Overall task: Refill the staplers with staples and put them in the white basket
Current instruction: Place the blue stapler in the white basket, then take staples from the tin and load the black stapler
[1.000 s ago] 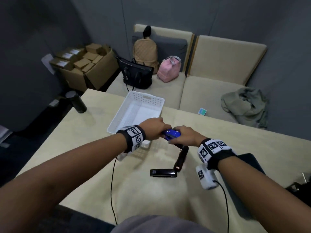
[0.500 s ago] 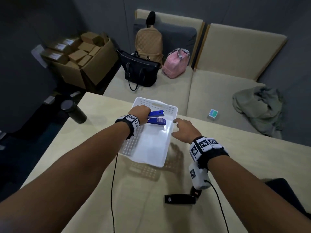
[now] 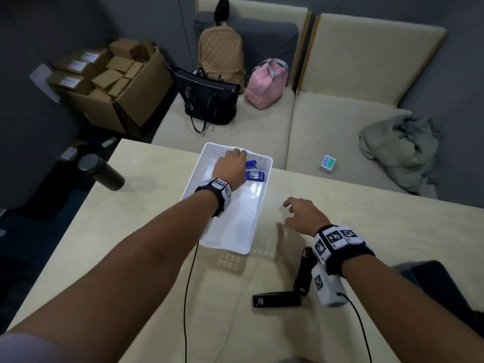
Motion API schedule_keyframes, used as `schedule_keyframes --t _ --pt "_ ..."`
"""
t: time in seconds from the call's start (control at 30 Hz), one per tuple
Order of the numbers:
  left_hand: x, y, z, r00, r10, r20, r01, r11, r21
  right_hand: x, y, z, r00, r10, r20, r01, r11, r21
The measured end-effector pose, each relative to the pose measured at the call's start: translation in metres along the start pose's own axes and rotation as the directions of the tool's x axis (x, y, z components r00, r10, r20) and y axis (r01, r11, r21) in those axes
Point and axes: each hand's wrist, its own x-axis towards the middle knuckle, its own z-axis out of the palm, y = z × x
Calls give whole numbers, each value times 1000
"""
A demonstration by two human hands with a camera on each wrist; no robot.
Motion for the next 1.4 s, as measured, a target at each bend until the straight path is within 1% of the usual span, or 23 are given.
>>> schedule_keyframes --t 0.1,0.17,0.23,0.27,0.3,0.33,0.37,0.4,0.43,0.47,0.53,0.57,0.7,0.73,0.83,0.9,0.97,1.03,1.13,1.2,1.27,1.33,1.4 --pt "-20 40 -22 983 153 -101 -152 988 24 -26 24 -3 997 39 69 -36 998 -47" --pt "-38 72 -24 948 269 -168 -277 960 -27 -45 40 -3 995 63 80 -57 995 -80" --pt "-62 108 -19 918 354 -177 -377 919 -117 -63 58 -2 994 84 69 -77 992 -98" --pt "-76 127 -14 917 379 -125 -395 904 -161 -72 68 -1 994 94 54 -88 991 -105" --pt "-92 147 -7 925 379 -32 -378 908 -179 -82 78 0 994 100 38 -95 989 -111" --pt "-108 166 2 931 353 87 -338 928 -156 -93 90 1 994 107 22 -104 987 -119" --pt "-123 183 14 925 310 219 -296 951 -93 -102 100 3 993 116 8 -114 986 -125" --pt "-136 195 26 903 261 341 -267 963 -30 -109 108 5 993 122 5 -120 984 -130" --pt "-150 207 39 878 231 420 -257 966 4 -118 118 6 992 124 6 -122 984 -130" --pt "-161 217 50 863 224 453 -258 966 14 -126 127 7 993 121 7 -119 985 -124" --pt "-181 237 59 862 234 450 -273 962 22 -139 144 7 995 99 -3 -99 992 -79" --pt "-189 249 59 852 243 464 -294 955 39 -145 153 8 997 77 -8 -77 996 -44" --pt "-209 293 56 790 355 499 -443 894 66 -168 182 22 1000 -13 -5 13 998 63" --pt "-213 300 57 784 376 494 -463 884 62 -173 186 28 1000 -29 -1 29 997 67" --pt "-226 309 63 790 367 491 -451 891 59 -183 192 47 997 -80 -7 80 994 78" --pt "-237 311 64 791 365 491 -446 893 55 -190 197 55 995 -100 26 98 993 72" --pt "-245 310 61 816 352 458 -408 913 26 -198 201 63 989 -139 50 135 988 69" --pt "-253 309 57 840 344 419 -373 928 -13 -205 205 71 986 -163 21 162 986 42" --pt "-262 308 50 847 352 398 -362 931 -54 -210 207 78 978 -209 -18 209 978 7" --pt "-266 305 47 854 340 395 -334 939 -86 -210 208 85 980 -196 11 197 979 -52" --pt "-268 298 43 878 320 356 -278 946 -166 -210 214 93 990 -132 53 137 984 -111" --pt "-268 289 39 893 308 329 -235 941 -243 -210 222 97 993 -83 82 91 990 -106" --pt "-269 280 37 897 290 332 -187 932 -309 -210 227 96 992 -85 98 96 989 -112"
